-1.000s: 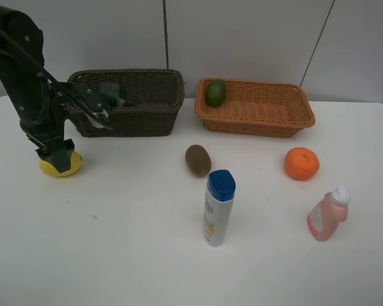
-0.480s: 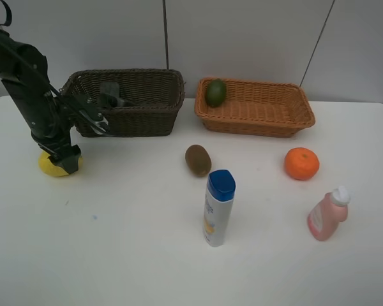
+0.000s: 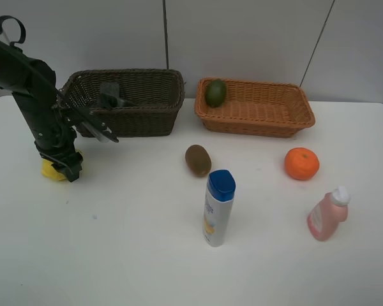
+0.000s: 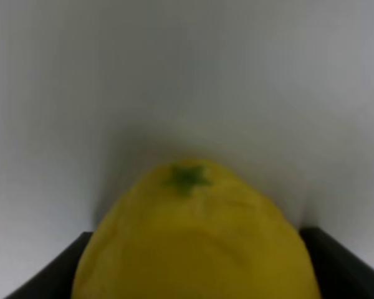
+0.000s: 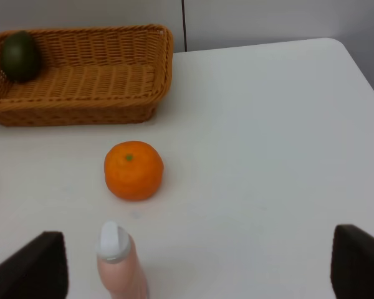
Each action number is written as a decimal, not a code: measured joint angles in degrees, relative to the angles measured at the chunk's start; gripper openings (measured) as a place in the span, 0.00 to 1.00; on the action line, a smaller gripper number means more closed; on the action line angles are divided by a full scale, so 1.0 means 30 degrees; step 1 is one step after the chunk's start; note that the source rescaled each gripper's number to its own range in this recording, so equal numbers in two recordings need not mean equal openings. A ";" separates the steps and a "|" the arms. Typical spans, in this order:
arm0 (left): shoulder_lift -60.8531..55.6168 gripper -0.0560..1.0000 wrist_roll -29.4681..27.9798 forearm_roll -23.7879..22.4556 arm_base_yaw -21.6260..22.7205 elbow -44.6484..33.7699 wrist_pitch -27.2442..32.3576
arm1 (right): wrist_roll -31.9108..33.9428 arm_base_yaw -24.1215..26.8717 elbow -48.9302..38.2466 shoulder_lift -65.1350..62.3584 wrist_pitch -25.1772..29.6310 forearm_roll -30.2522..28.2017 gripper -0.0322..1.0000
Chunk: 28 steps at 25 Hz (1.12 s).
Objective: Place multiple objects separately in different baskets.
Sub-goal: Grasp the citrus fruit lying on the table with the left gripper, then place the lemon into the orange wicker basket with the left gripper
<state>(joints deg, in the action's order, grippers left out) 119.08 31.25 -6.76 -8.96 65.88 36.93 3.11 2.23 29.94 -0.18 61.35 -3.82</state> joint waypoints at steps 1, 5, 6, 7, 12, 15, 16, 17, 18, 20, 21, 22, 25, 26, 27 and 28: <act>0.0013 0.52 -0.0036 0.0074 0.0000 0.0000 0.0194 | 0.0000 0.0000 0.0000 0.0000 0.0000 0.0000 1.00; 0.0037 0.52 -0.0499 0.0350 0.0000 0.0018 0.0721 | 0.0000 0.0000 0.0000 0.0000 0.0000 0.0000 1.00; 0.0037 0.52 -0.0641 0.0412 0.0000 0.0018 0.0721 | 0.0000 0.0000 0.0000 0.0000 0.0000 0.0000 1.00; 0.0037 0.52 -0.0906 0.0512 0.0020 0.0018 0.0721 | 0.0000 0.0000 0.0000 0.0000 0.0000 0.0000 1.00; 0.0037 0.52 -0.1770 0.1511 0.0020 0.0062 0.1544 | 0.0000 0.0000 0.0000 0.0000 0.0000 0.0000 1.00; 0.0077 0.52 -0.3135 0.2527 0.0020 0.0600 0.2581 | 0.0000 0.0000 0.0000 0.0000 0.0000 0.0000 1.00; 0.0077 0.52 -0.3698 0.2857 0.0020 0.1008 0.3036 | 0.0000 0.0000 0.0000 0.0000 0.0000 0.0000 1.00; 0.0077 0.52 -0.4201 0.3296 0.0020 0.1436 0.3654 | 0.0000 0.0000 0.0000 0.0000 0.0000 0.0000 1.00; 0.0058 0.52 -0.4754 0.3860 0.0020 0.2016 0.4361 | 0.0000 0.0000 0.0000 0.0000 0.0000 0.0000 1.00; -0.0108 0.52 -0.5385 0.5258 0.0020 0.3365 0.5809 | 0.0000 0.0000 0.0000 0.0000 0.0000 0.0000 1.00; -0.0225 0.52 -0.5494 0.6225 -0.0008 0.3966 0.6581 | 0.0000 0.0000 0.0000 0.0000 0.0000 0.0000 1.00; -0.0307 0.52 -0.5596 0.7277 -0.0117 0.4726 0.7212 | 0.0000 0.0000 0.0000 0.0000 0.0000 0.0000 1.00; -0.0353 0.52 -0.5413 1.0152 -0.1027 0.7006 0.7981 | 0.0000 0.0000 0.0000 0.0000 0.0000 0.0000 1.00; -0.0353 0.52 -0.5134 1.0732 -0.1556 0.7792 0.7709 | 0.0000 0.0000 0.0000 0.0000 0.0000 0.0000 1.00; -0.0353 0.52 -0.4890 1.1023 -0.2168 0.8618 0.7310 | 0.0000 0.0000 0.0000 0.0000 0.0000 0.0000 1.00; -0.0276 0.52 -0.4709 1.1238 -0.2710 0.9338 0.6770 | 0.0000 0.0000 0.0000 0.0000 0.0000 0.0000 1.00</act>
<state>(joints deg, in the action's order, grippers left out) 118.25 17.12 26.96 -17.09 93.90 57.24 3.11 2.23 29.94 -0.18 61.35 -3.82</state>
